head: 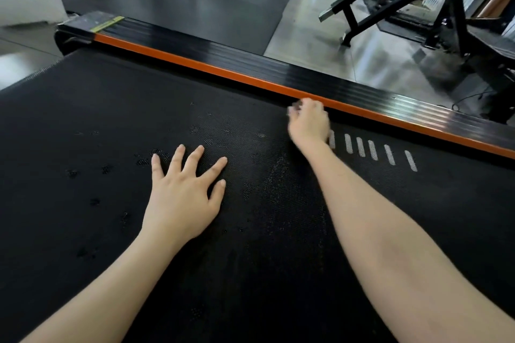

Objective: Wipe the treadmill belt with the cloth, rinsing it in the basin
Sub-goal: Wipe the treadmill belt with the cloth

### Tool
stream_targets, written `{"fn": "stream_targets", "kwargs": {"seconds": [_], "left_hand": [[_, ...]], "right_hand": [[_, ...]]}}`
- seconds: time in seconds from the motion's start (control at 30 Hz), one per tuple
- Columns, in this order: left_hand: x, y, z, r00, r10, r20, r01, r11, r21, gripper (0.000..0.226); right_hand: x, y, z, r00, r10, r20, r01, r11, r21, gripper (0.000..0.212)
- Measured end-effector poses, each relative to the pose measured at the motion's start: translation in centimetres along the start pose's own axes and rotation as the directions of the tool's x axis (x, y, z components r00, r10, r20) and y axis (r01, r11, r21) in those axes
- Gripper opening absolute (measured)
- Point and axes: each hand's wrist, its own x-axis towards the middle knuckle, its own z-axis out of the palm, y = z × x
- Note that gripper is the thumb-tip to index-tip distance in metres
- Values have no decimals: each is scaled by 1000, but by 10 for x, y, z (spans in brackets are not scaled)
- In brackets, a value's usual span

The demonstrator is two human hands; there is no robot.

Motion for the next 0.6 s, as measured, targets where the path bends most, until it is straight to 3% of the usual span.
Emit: {"fn": "stream_targets", "kwargs": {"seconds": [0.13, 0.3, 0.47, 0.53, 0.6], "left_hand": [[0, -3, -3, 999, -19, 30, 20, 999, -27, 69], [-2, -2, -8, 998, -27, 49, 30, 998, -63, 73], [-2, 1, -8, 996, -45, 83, 48, 998, -33, 49], [-2, 3, -10, 995, -46, 86, 49, 998, -28, 49], [-3, 4, -13, 995, -41, 95, 45, 998, -43, 48]], "right_hand": [[-40, -58, 17, 918, -384, 97, 371, 920, 131, 34], [-132, 5, -43, 758, -624, 192, 565, 774, 285, 37], [-224, 67, -96, 634, -749, 195, 675, 658, 333, 42], [-206, 63, -90, 644, -741, 192, 674, 668, 315, 43], [-175, 39, -73, 759, -614, 214, 557, 784, 274, 43]]}}
